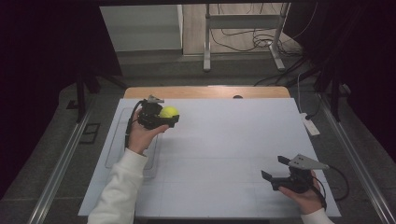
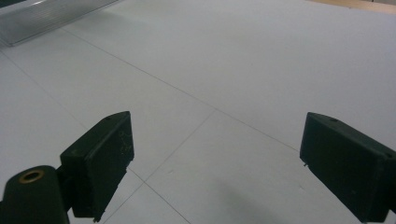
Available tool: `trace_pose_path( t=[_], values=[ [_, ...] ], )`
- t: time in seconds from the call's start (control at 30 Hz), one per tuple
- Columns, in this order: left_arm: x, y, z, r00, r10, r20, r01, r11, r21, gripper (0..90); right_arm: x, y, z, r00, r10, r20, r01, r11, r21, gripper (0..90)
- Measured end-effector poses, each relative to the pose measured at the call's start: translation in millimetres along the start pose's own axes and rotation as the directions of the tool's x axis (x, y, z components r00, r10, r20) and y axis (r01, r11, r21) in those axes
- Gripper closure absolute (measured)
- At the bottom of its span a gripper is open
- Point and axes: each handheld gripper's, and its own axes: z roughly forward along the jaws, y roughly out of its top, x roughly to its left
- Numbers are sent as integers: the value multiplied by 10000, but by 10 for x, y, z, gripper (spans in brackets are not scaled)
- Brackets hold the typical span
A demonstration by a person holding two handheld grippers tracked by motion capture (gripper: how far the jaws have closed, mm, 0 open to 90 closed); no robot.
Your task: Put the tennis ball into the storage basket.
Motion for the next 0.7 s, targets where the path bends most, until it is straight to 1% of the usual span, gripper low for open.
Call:
trace_pose_path(
  t=[0.13, 0.37, 0.5, 0.6, 0.7],
  values=[
    [32, -8, -26, 9999, -143, -54, 143, 9999, -77, 265, -1, 3, -8, 10000, 11, 40, -11, 10000, -36, 101],
    [81, -21, -77, 9996, -215, -162, 213, 9997, -122, 265, 2, 3, -5, 10000, 5, 4, -5, 10000, -46, 101],
    [110, -27, -80, 9993, -324, -172, 321, 9994, -154, 265, 0, 1, -3, 10000, 7, 13, -7, 10000, -33, 101],
    [138, -37, -77, 9990, -334, -287, 331, 9994, -105, 264, 3, 0, 2, 10000, -25, 15, 25, 10000, -22, 101],
    [155, -40, -82, 9988, -396, -299, 392, 9991, -139, 265, 2, 0, 1, 10000, -20, 24, 21, 10000, -19, 101]
  ],
)
